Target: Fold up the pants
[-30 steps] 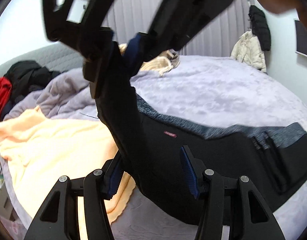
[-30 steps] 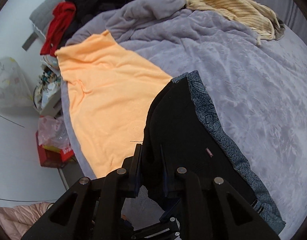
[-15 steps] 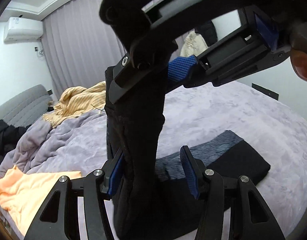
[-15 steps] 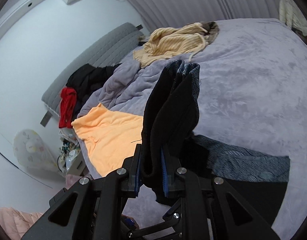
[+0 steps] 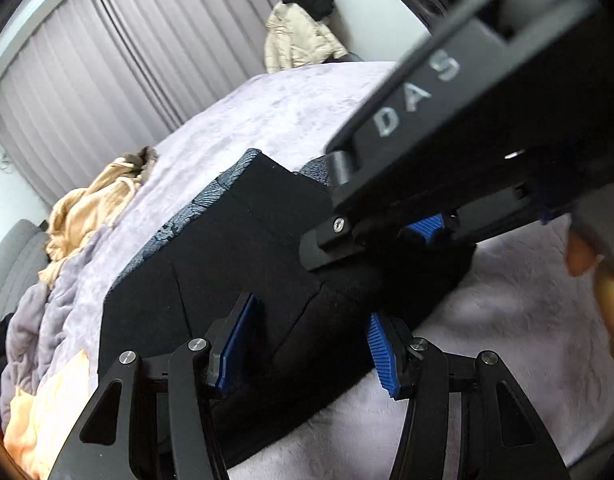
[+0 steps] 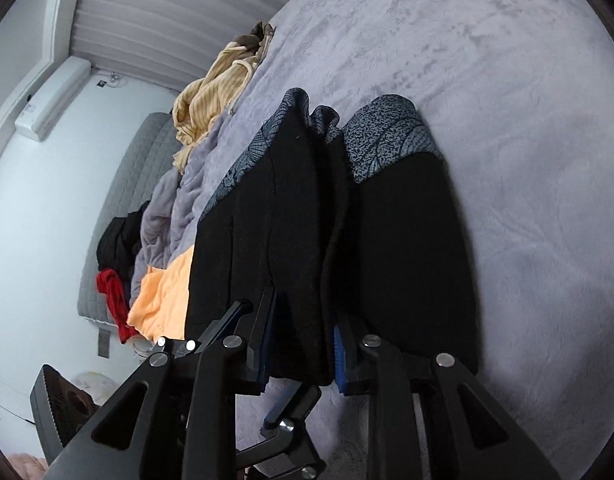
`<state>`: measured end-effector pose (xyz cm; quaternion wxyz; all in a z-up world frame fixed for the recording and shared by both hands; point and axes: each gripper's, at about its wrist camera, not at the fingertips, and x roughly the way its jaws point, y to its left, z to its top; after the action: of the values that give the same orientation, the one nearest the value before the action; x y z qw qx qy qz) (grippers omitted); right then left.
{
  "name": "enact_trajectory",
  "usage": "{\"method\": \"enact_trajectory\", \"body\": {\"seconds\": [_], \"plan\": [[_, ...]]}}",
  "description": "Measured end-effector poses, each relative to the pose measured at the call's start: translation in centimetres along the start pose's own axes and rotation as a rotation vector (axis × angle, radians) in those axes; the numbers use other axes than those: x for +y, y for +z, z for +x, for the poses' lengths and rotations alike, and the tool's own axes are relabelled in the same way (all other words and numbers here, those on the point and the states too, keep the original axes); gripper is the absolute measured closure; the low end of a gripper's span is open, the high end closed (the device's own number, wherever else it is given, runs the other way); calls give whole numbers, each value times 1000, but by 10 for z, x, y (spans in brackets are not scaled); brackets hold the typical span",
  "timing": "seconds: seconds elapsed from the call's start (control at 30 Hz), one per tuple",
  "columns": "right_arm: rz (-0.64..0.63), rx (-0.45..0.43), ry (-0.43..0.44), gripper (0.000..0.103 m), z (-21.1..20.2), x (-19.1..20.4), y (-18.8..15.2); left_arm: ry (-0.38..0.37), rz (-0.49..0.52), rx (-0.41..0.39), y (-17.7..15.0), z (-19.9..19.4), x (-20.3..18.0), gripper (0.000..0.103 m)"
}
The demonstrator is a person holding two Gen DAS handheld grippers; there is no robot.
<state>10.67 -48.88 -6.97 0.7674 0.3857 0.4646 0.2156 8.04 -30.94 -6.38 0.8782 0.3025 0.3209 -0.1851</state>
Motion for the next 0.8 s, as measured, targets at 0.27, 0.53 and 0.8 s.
{"method": "enact_trajectory", "body": {"seconds": [0.27, 0.53, 0.8], "plan": [[-87, -44, -50, 76, -4, 12, -13, -64, -194, -9, -12, -44, 86, 40], [-175, -77, -178, 77, -16, 21, -30, -26, -424, 219, -60, -4, 171, 20], [-212, -102, -322, 72, -25, 40, -40, -49, -443, 196, -78, 3, 156, 20]]}}
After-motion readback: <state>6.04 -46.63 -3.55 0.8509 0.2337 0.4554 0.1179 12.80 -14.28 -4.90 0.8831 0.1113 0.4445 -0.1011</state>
